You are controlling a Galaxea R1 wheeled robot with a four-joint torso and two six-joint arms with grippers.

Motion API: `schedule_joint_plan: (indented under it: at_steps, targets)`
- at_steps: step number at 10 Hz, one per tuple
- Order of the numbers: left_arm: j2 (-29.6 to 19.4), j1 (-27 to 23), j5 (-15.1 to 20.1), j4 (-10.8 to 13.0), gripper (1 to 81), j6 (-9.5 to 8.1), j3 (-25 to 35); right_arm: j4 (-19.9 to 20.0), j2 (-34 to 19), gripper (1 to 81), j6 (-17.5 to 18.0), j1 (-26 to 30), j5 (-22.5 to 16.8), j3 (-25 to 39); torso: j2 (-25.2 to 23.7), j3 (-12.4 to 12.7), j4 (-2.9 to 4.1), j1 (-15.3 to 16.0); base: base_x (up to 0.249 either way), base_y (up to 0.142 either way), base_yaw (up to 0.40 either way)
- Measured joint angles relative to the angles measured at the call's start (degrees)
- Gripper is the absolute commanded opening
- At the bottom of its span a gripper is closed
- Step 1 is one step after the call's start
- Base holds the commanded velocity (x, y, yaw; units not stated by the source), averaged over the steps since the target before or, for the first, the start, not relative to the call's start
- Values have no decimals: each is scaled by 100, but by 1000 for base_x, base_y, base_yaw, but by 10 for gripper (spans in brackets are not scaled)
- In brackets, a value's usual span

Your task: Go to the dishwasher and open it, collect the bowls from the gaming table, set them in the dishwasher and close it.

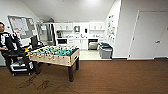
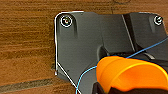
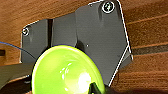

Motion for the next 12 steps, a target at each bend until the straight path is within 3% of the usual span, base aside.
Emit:
schedule_joint_plan:
  at_steps: [3,12]
  targets:
    - [4,0,0,0,10,0,2,2,-13,10,2,4,-4,-2,0,0,0,0,148,-75,0]
    - [17,13,-5,0,10,0,6,0,16,10,0,0,-23,-2,-2,0,0,-2,149,0,0]
